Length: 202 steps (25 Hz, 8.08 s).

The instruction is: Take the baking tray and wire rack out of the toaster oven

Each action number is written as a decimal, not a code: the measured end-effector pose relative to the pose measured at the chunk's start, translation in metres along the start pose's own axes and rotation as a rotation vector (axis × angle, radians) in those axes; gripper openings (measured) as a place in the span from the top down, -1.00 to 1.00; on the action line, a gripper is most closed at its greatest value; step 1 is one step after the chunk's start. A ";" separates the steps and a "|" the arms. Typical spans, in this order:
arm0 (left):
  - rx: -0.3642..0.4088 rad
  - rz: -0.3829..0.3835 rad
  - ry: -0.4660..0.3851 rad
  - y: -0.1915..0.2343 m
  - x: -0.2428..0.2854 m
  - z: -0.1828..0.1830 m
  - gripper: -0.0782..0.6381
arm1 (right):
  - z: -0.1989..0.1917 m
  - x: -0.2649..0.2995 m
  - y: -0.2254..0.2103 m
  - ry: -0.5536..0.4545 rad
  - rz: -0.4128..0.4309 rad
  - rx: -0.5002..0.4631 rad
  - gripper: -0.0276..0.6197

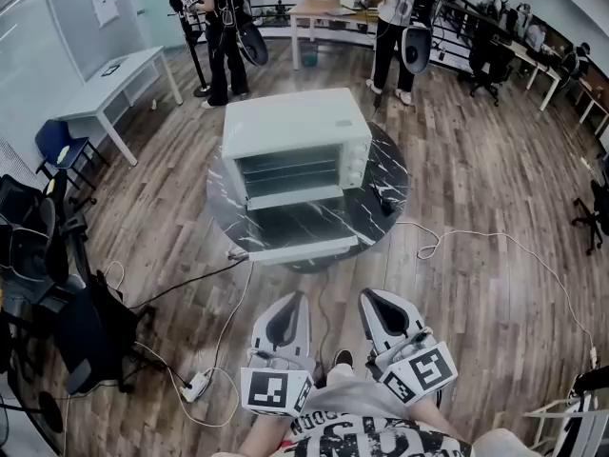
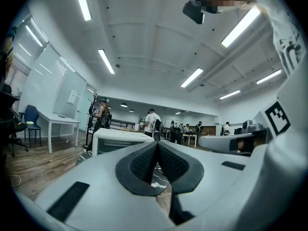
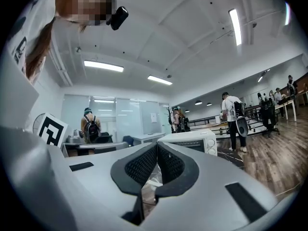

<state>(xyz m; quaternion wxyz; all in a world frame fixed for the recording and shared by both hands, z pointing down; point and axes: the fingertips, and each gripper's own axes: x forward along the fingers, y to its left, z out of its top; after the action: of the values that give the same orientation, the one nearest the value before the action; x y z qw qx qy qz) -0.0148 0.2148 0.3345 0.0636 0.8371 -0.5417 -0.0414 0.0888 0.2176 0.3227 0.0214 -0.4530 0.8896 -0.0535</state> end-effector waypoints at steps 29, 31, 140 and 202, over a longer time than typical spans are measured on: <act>-0.076 0.125 0.048 0.076 0.141 -0.015 0.77 | -0.026 0.103 -0.120 0.052 0.017 0.165 0.91; -0.088 0.110 0.052 0.092 0.158 -0.012 0.78 | -0.022 0.126 -0.127 0.049 0.000 0.172 0.91; -1.119 0.147 0.336 0.271 0.285 -0.180 0.46 | -0.192 0.322 -0.254 0.300 -0.492 0.854 0.49; -1.214 0.173 0.172 0.174 0.143 -0.179 0.47 | -0.185 0.172 -0.187 0.294 -0.307 0.940 0.55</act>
<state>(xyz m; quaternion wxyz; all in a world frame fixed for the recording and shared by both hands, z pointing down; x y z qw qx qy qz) -0.0885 0.0252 0.5380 0.5752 0.6049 -0.4804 -0.2692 0.1220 -0.0167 0.5300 0.0896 -0.5076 0.6862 -0.5133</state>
